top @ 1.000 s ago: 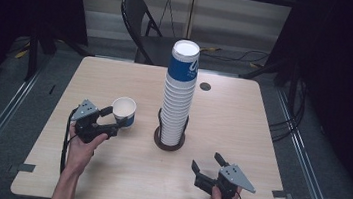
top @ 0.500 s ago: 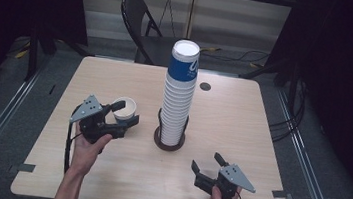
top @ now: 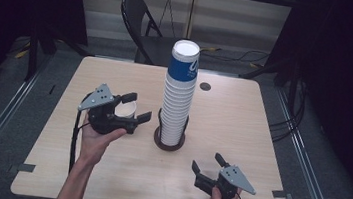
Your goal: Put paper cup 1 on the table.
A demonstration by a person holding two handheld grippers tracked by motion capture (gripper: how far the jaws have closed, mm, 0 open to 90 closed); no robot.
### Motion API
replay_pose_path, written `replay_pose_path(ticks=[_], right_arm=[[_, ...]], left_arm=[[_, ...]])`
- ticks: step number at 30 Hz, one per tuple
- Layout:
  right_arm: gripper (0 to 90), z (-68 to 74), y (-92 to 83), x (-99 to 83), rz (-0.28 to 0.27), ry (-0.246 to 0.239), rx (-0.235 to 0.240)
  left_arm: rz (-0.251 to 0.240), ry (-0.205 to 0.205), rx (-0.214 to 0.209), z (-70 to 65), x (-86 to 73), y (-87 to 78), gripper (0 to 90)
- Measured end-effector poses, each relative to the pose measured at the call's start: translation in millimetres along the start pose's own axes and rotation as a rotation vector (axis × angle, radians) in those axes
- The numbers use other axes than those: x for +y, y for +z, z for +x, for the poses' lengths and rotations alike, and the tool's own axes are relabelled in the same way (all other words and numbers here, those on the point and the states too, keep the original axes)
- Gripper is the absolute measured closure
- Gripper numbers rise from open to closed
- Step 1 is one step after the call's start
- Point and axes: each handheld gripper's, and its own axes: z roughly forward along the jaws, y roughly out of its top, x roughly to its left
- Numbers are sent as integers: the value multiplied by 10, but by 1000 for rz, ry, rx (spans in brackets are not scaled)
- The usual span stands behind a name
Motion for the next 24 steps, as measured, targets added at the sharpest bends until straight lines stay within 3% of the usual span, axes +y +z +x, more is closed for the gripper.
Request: replay_pose_path(ticks=[3, 10, 15, 24], right_arm=[[138, 0, -5, -1, -2, 4, 4], [138, -4, -6, 0, 0, 2, 13], [138, -6, -7, -2, -4, 6, 12], [138, -10, -7, -2, -4, 9, 15]], left_arm=[[-20, -10, -28, -8, 90, 15, 181], [-25, 23, -41, -44, 321, 95, 157], [-11, 48, -58, -58, 508, 200, 159], [1, 57, -74, -67, 773, 382, 156]])
